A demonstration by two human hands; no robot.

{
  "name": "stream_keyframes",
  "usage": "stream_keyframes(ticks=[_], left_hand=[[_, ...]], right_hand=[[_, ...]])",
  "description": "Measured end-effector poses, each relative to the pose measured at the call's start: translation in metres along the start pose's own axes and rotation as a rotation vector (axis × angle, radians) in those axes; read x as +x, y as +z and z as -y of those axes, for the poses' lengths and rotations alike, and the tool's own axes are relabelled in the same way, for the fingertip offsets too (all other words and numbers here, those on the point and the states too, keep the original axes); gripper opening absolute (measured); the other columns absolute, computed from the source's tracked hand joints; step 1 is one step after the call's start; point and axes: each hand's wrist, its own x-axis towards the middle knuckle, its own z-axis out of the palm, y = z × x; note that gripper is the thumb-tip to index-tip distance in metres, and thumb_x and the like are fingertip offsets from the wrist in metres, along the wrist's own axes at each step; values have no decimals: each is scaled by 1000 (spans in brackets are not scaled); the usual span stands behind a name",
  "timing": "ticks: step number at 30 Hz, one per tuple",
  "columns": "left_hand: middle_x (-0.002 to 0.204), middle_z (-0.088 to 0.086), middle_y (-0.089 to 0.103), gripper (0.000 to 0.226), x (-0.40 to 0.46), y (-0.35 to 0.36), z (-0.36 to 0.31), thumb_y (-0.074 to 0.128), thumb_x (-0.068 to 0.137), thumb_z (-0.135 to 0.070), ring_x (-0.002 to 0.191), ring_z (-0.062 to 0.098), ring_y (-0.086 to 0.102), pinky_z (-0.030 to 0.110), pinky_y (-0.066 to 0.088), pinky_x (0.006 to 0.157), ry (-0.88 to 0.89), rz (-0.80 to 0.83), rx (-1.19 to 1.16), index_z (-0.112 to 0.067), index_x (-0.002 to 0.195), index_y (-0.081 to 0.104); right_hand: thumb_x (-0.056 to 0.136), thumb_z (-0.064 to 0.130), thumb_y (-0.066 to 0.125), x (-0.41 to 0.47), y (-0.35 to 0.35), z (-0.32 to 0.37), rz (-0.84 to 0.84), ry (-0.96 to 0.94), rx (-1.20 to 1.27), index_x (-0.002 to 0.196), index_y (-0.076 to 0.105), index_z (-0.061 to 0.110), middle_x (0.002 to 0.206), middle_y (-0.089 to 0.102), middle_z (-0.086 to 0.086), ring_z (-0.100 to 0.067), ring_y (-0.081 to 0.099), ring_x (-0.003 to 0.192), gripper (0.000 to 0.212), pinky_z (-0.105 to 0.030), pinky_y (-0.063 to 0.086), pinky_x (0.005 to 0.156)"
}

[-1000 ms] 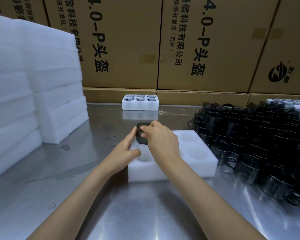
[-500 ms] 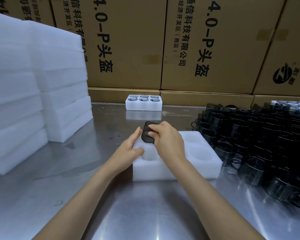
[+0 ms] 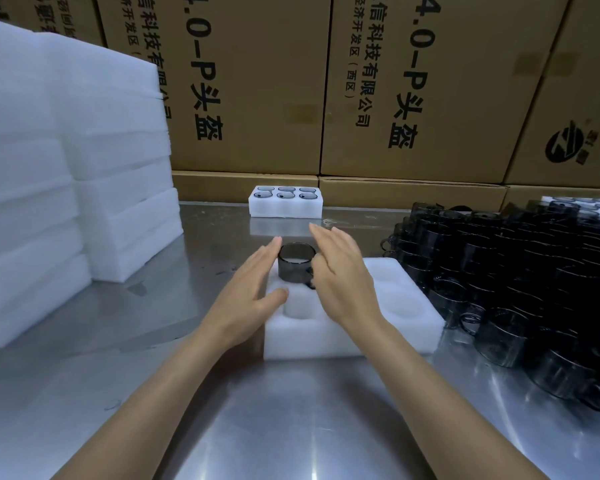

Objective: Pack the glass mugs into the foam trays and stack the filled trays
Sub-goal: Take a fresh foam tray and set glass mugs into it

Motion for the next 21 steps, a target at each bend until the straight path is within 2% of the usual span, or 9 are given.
stream_keyframes(ticks=[3, 6, 8, 10, 15, 17, 19, 21], left_hand=[[144, -36, 2, 64, -1, -2, -3, 33, 85, -44, 131, -24, -9, 11, -5, 110, 96, 21, 189, -39, 143, 4], [147, -31, 1, 64, -2, -2, -2, 23, 84, -48, 133, -19, -12, 6, -12, 106, 124, 59, 285, -37, 143, 3], [149, -26, 7, 67, -4, -2, 0, 19, 82, -48, 138, -11, -7, 11, -10, 107, 102, 87, 287, -33, 147, 12], [146, -26, 13, 64, -5, -2, 2, 22, 84, -39, 139, -7, -1, 16, -6, 110, 82, 108, 275, -30, 147, 22], [143, -28, 16, 64, -4, -4, -2, 23, 82, -34, 134, -10, 1, 27, -3, 113, 41, 113, 286, -32, 145, 30], [146, -27, 17, 64, -4, -3, -3, 22, 82, -34, 134, -11, 0, 28, -4, 113, 30, 109, 283, -34, 145, 29], [151, -24, 17, 65, -7, 0, -6, 20, 82, -35, 138, -8, 0, 30, -5, 114, -6, 144, 280, -34, 146, 26], [154, -19, 19, 66, -10, 3, -12, 19, 82, -36, 143, 0, 3, 33, -3, 115, -35, 126, 314, -32, 147, 27]], right_hand=[[96, 18, 29, -2, 0, 1, 159, -37, -152, 149, 26, 20, 156, 22, 12, -6, 8, 144, 53, -32, 16, 117], [97, 23, 27, -2, 3, 2, 258, -31, -268, 150, 24, 20, 158, 18, 11, -7, 6, 145, 54, -35, 10, 117], [97, 24, 25, -2, 4, 2, 344, 14, -307, 149, 26, 21, 158, 18, 9, -9, 6, 146, 52, -37, 10, 117], [97, 26, 23, -3, 3, 3, 435, 42, -343, 148, 28, 21, 158, 17, 7, -12, 6, 146, 51, -40, 10, 117], [98, 28, 20, -2, -1, 3, 531, 56, -374, 150, 22, 21, 160, 9, 7, -13, 5, 146, 53, -43, 7, 117], [97, 30, 21, -4, 1, 3, 512, 64, -354, 148, 27, 22, 159, 12, 7, -13, 8, 146, 52, -42, 8, 116], [96, 31, 26, -9, 3, 3, 380, 63, -300, 134, 47, 23, 152, 34, 3, -16, 21, 143, 45, -38, 21, 111], [94, 29, 35, -17, 4, 3, 86, 14, -248, 106, 64, 21, 119, 63, 2, -17, 46, 123, 32, -31, 37, 88]])
